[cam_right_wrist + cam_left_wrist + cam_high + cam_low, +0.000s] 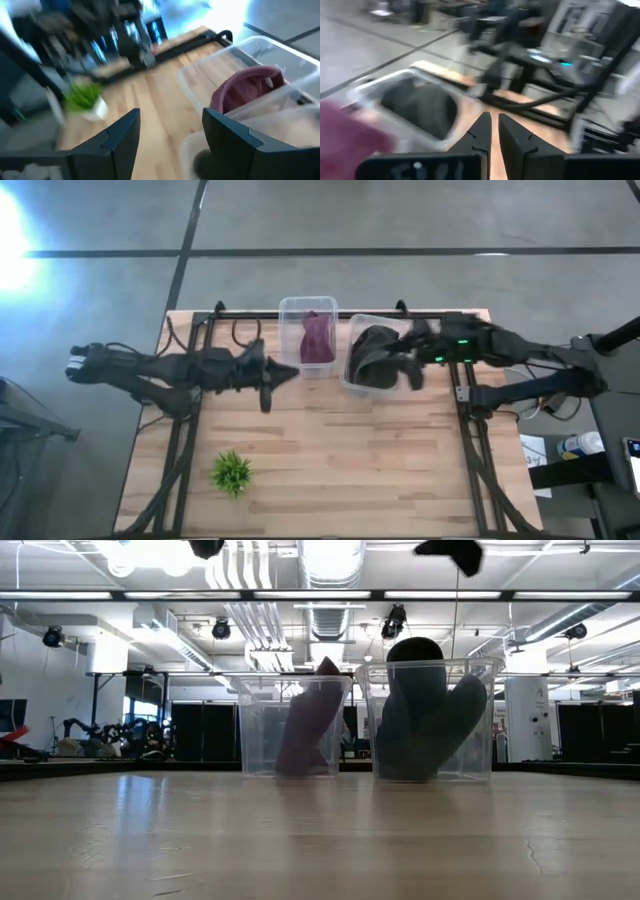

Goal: Pick & Place hat
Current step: Return to Home Position

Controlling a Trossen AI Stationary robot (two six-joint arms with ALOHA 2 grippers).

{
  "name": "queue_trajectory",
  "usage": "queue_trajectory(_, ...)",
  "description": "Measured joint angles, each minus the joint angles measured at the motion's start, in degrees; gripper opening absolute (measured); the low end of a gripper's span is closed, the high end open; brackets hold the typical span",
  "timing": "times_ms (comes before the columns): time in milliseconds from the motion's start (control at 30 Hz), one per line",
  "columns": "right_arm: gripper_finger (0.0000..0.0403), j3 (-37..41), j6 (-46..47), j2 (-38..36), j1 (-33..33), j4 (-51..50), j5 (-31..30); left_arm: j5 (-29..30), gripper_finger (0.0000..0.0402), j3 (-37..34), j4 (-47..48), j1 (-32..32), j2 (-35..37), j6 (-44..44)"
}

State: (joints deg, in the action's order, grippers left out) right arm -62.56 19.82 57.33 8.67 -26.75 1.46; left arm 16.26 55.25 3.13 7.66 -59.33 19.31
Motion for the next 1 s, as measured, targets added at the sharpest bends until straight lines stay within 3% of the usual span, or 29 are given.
queue_trajectory(133,0.021,5.4,9.3,-9.0,-0.2,2.4,-0.1,3.2,0.0028,-3.9,6.0,-4.7,4.8,5.0)
queue_trajectory(233,0.021,10.2,4.7,-14.2,-3.1,8.4,1.9,4.2,0.0028,-6.5,6.4,-6.0,8.3,4.5)
queue_trajectory(433,0.021,20.2,3.8,-21.8,-5.0,13.6,-3.3,-7.1,0.0028,-11.8,4.4,-7.0,15.2,-2.5)
queue_trajectory(600,0.021,27.8,6.5,-25.1,-5.1,16.3,-2.8,-8.3,0.0028,-18.2,4.8,-7.0,21.7,-0.8)
queue_trajectory(1000,0.021,40.2,9.4,-28.9,-5.1,33.1,-2.6,-8.0,0.0028,-35.2,3.8,-7.0,39.6,7.0)
